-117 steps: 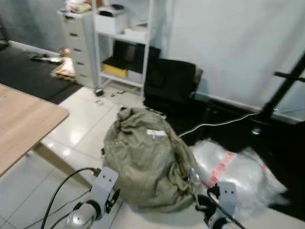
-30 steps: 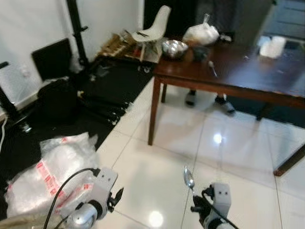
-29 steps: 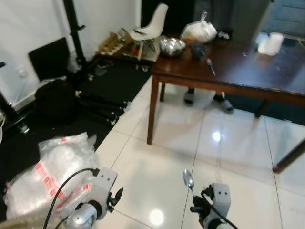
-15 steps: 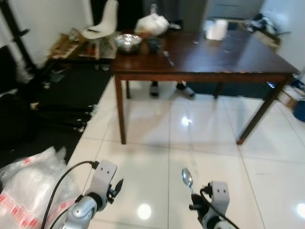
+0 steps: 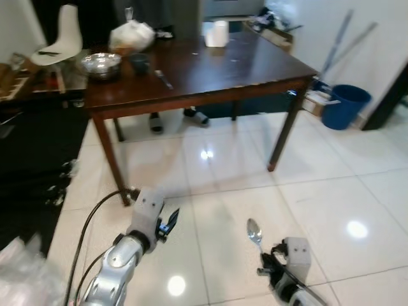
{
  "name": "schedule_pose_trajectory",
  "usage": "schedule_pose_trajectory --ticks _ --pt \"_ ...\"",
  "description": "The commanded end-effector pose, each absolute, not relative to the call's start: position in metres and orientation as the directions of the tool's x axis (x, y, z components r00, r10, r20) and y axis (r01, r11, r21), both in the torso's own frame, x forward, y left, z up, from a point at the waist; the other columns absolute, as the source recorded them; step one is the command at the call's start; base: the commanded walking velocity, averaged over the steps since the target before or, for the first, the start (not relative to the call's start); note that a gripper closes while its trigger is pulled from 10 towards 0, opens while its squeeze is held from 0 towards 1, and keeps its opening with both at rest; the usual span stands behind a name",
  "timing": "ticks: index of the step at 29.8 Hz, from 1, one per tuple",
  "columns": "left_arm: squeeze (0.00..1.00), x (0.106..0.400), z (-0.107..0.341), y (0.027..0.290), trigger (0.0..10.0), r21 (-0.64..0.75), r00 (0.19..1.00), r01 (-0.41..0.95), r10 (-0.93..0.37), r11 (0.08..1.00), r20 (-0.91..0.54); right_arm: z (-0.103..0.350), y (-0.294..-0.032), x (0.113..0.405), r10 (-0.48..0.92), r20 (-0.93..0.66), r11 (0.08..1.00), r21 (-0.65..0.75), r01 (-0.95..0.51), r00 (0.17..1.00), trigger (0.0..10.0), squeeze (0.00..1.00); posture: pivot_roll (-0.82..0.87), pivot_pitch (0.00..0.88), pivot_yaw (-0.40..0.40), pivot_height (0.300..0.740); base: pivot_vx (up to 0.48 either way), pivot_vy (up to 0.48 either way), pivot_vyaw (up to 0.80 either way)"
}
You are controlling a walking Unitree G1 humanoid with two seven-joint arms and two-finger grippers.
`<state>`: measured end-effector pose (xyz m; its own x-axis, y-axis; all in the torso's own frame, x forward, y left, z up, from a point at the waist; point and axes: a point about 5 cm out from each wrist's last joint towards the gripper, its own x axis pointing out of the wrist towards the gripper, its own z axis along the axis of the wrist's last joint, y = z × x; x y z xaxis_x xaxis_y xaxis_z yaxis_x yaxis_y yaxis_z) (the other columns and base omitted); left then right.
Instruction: Setting the table
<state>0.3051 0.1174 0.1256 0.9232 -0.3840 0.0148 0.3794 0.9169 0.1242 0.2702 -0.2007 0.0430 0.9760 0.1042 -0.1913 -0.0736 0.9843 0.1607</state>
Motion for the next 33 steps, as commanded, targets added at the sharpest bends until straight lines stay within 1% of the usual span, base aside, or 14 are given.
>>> schedule_pose_trajectory --ticks 1,2,3,4,5,7,8,9,16,21,29,31,33 --pt "0.00 0.312 0.140 0.127 10.0 0.130 0.950 0.292 -0.302 0.948 0.072 0.096 -0.206 0.293 0.091 -0.002 0.982 0.167 -0.090 0.996 10.0 0.00 -0.10 0.000 0.096 0.740 0.000 0.000 -0.69" --pt "0.00 0.316 0.151 0.128 10.0 0.136 0.955 0.257 -0.273 0.957 0.115 0.122 -0.208 0.301 0.093 0.083 0.981 0.160 -0.105 0.992 10.0 0.00 -0.10 0.000 0.096 0.740 0.270 0.000 -0.51" --pt "0.00 0.316 0.151 0.128 10.0 0.136 0.955 0.257 -0.273 0.957 0.115 0.122 -0.208 0.301 0.093 0.083 0.981 0.160 -0.105 0.992 10.0 0.00 -0.10 0.000 0.096 0.740 0.270 0.000 -0.51" --pt "0.00 0.323 0.171 0.129 10.0 0.152 0.959 0.167 -0.196 0.974 0.204 0.174 -0.209 0.314 0.118 0.248 0.976 0.148 -0.158 0.961 10.0 0.00 -0.11 0.000 0.097 0.740 0.480 0.000 0.00" --pt "0.00 0.323 0.171 0.129 10.0 0.152 0.959 0.167 -0.196 0.974 0.204 0.174 -0.209 0.314 0.118 0.248 0.976 0.148 -0.158 0.961 10.0 0.00 -0.11 0.000 0.097 0.740 0.480 0.000 0.00" --pt "0.00 0.325 0.182 0.126 10.0 0.171 0.953 0.129 -0.170 0.977 0.251 0.197 -0.206 0.318 0.146 0.312 0.972 0.133 -0.195 0.939 10.0 0.00 -0.11 0.000 0.097 0.740 0.480 0.000 0.00" --pt "0.00 0.325 0.182 0.126 10.0 0.171 0.953 0.129 -0.170 0.977 0.251 0.197 -0.206 0.318 0.146 0.312 0.972 0.133 -0.195 0.939 10.0 0.00 -0.11 0.000 0.097 0.740 0.480 0.000 0.00" --pt "0.00 0.324 0.189 0.120 10.0 0.189 0.943 0.123 -0.174 0.974 0.282 0.207 -0.202 0.320 0.167 0.342 0.966 0.132 -0.223 0.925 10.0 0.00 -0.10 0.000 0.093 0.740 0.480 0.000 0.00" --pt "0.00 0.320 0.190 0.114 10.0 0.188 0.940 0.134 -0.185 0.973 0.286 0.206 -0.192 0.318 0.205 0.345 0.955 0.136 -0.265 0.916 10.0 0.00 -0.10 0.000 0.096 0.740 0.480 0.000 0.00" --pt "0.00 0.317 0.186 0.114 10.0 0.186 0.947 0.135 -0.182 0.973 0.265 0.202 -0.181 0.311 0.252 0.318 0.941 0.140 -0.309 0.914 10.0 0.00 -0.10 0.000 0.101 0.740 0.480 0.000 0.00" --pt "0.00 0.316 0.184 0.111 10.0 0.195 0.949 0.130 -0.179 0.972 0.258 0.203 -0.178 0.309 0.252 0.297 0.936 0.165 -0.309 0.921 10.0 0.00 -0.10 0.000 0.108 0.740 0.480 0.000 0.74" --pt "0.00 0.316 0.184 0.112 10.0 0.195 0.950 0.131 -0.179 0.972 0.255 0.204 -0.179 0.309 0.232 0.310 0.919 0.240 -0.312 0.922 10.0 0.00 -0.09 0.000 0.108 0.740 0.480 0.000 0.00" --pt "0.00 0.316 0.184 0.112 10.0 0.195 0.951 0.131 -0.179 0.972 0.253 0.206 -0.180 0.308 0.228 0.325 0.883 0.328 -0.335 0.918 10.0 0.00 -0.09 0.000 0.108 0.740 0.480 0.000 0.00"
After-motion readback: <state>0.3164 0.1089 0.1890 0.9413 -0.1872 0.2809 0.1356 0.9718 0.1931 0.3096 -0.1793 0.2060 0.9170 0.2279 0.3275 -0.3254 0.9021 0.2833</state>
